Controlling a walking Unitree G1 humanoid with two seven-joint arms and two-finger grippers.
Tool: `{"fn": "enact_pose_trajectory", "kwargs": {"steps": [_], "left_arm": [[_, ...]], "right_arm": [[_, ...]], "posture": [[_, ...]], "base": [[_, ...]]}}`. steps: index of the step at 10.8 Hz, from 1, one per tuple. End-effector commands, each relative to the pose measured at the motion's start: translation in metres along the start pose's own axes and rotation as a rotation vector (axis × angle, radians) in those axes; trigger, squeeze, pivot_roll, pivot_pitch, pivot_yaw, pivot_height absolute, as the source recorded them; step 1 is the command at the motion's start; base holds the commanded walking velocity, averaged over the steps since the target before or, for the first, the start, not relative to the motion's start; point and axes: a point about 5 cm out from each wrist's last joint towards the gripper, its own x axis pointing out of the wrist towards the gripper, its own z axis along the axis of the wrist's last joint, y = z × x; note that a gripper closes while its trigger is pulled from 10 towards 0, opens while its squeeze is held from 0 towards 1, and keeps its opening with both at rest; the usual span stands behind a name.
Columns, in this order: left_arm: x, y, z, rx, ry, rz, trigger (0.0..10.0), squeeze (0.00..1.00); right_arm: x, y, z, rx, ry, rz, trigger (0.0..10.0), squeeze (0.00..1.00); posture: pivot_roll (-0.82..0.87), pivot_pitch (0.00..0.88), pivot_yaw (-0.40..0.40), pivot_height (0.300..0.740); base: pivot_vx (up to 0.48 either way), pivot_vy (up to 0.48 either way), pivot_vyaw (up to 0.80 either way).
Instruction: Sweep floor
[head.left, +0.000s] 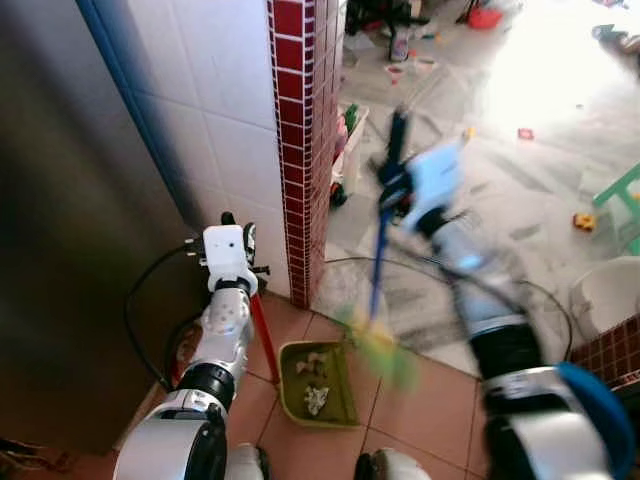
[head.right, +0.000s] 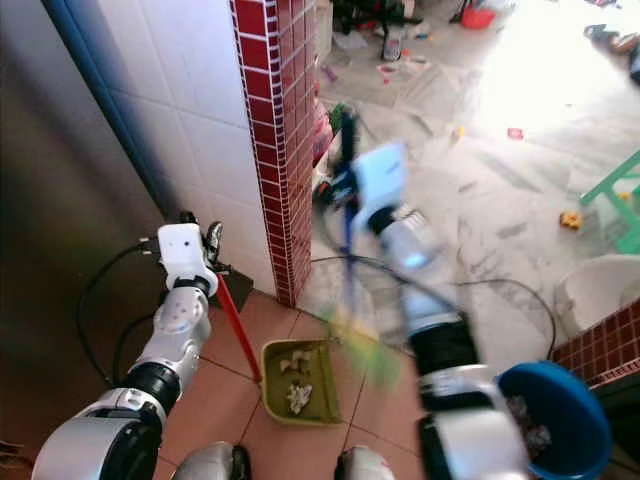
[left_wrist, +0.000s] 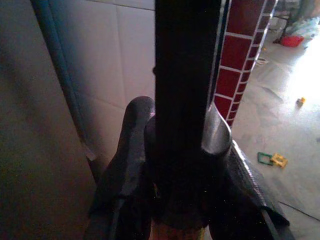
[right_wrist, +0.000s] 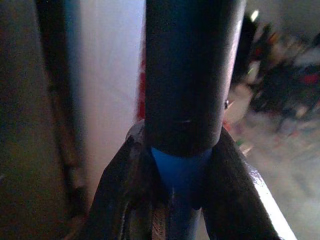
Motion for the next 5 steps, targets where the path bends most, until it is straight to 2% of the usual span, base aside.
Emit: {"fn": "enact_pose_trajectory", "kwargs": {"steps": [1, 2, 4, 5], "left_arm": [[0.002, 0.007, 0.002, 0.026, 0.0, -0.003, 10.0, 0.0], [0.001, 0.022, 0.006, 0.052, -0.017, 0.037, 10.0, 0.0], [-0.001, 0.056, 0.018, 0.118, -0.089, 0.148, 10.0, 0.0], [-0.003, 0.071, 0.021, 0.142, -0.113, 0.215, 10.0, 0.0]], "right_arm": [[0.005, 0.013, 0.003, 0.01, -0.013, 0.052, 10.0, 0.0], [0.005, 0.028, -0.001, 0.062, -0.004, 0.127, 10.0, 0.0], [0.002, 0.033, 0.003, 0.131, -0.009, 0.21, 10.0, 0.0], [-0.001, 0.038, 0.013, 0.165, -0.023, 0.307, 10.0, 0.0]], "posture": [[0.0, 0.087, 0.058, 0.74], [0.01, 0.088, 0.065, 0.74], [0.02, 0.087, 0.065, 0.74], [0.02, 0.084, 0.059, 0.74]], "base": [[0.0, 0.0, 0.0], [0.0, 0.0, 0.0], [0.0, 0.0, 0.0], [0.0, 0.0, 0.0]]}}
